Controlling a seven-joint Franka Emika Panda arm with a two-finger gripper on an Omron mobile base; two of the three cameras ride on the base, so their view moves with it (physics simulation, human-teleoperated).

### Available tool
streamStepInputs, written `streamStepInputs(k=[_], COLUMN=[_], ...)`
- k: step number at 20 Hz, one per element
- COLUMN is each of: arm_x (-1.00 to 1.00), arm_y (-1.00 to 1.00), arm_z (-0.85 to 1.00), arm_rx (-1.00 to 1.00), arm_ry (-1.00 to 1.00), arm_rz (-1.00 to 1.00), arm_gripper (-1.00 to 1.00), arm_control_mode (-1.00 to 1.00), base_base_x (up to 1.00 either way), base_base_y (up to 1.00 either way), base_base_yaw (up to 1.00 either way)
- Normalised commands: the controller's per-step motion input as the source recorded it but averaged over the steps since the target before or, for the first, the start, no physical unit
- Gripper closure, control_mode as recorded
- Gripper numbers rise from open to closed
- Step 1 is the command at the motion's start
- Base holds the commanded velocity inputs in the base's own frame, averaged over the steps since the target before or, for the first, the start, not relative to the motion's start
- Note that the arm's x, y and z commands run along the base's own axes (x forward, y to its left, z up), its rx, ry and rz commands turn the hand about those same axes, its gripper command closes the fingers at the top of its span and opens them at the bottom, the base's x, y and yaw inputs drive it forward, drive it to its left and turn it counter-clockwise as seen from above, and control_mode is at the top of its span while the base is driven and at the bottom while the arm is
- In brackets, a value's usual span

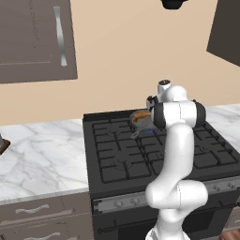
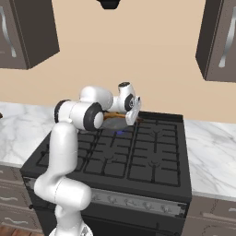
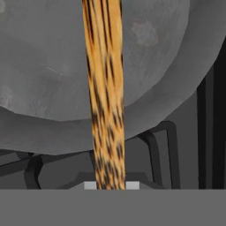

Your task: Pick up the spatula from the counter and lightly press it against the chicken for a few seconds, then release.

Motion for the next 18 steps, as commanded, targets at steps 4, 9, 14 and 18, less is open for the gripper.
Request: streamStepInputs(k=[4,9,14,18], arm_x=[0.0,0.0,0.0,0.0], arm_y=[0.0,0.0,0.0,0.0], arm_z=[-0.04,-0.07,-0.07,-0.08], arm_rx=[0.0,0.0,0.0,0.0], arm_ry=[0.0,0.0,0.0,0.0], arm_rz=[0.01,0.0,0.0,0.0], arm_gripper=[1.0,1.0,1.0,1.0], arm_control_mode=[-1.0,-1.0,-1.0,-1.0], base_base_x=[0.0,0.0,0.0,0.0], base_base_y=[0.0,0.0,0.0,0.0], base_base_yaw=[0.0,0.0,0.0,0.0])
